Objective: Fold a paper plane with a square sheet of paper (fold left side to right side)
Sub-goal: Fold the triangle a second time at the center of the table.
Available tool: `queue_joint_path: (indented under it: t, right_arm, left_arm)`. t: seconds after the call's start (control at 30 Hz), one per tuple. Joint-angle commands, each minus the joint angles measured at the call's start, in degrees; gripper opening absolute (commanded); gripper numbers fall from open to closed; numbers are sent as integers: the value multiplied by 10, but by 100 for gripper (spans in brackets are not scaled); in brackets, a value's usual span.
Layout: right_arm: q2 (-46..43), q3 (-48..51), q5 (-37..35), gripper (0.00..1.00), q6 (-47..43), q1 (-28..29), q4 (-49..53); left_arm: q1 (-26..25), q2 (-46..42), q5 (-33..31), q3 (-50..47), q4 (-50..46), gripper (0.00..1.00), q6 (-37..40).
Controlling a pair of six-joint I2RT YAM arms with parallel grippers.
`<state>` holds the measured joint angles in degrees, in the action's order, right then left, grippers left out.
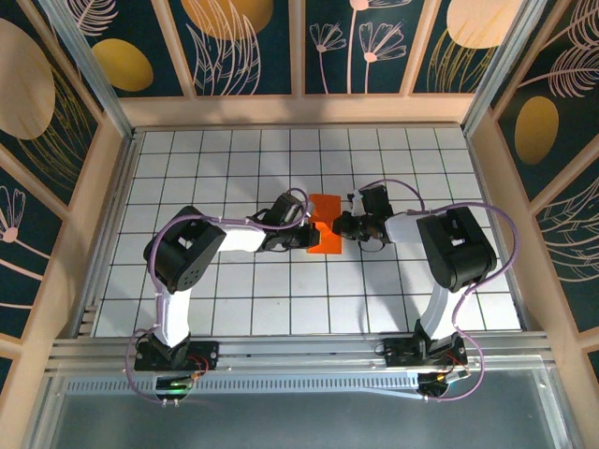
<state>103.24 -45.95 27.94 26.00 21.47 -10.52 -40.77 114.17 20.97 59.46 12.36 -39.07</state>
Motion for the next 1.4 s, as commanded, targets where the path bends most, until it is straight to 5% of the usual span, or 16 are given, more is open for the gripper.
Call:
queue_joint_path:
  t: [0.0, 0.53, 1.37]
  right_arm:
    - [6, 11, -3, 0, -2, 7, 25]
    - [-37, -17, 11, 0, 1, 14, 24]
    - [27, -22, -18, 0, 7, 18, 0]
  left_arm:
    - [3, 11, -14, 12, -19, 0, 14]
    - [4, 26, -24, -5, -25, 0, 18]
    - [1, 47, -77, 25, -122, 0, 20]
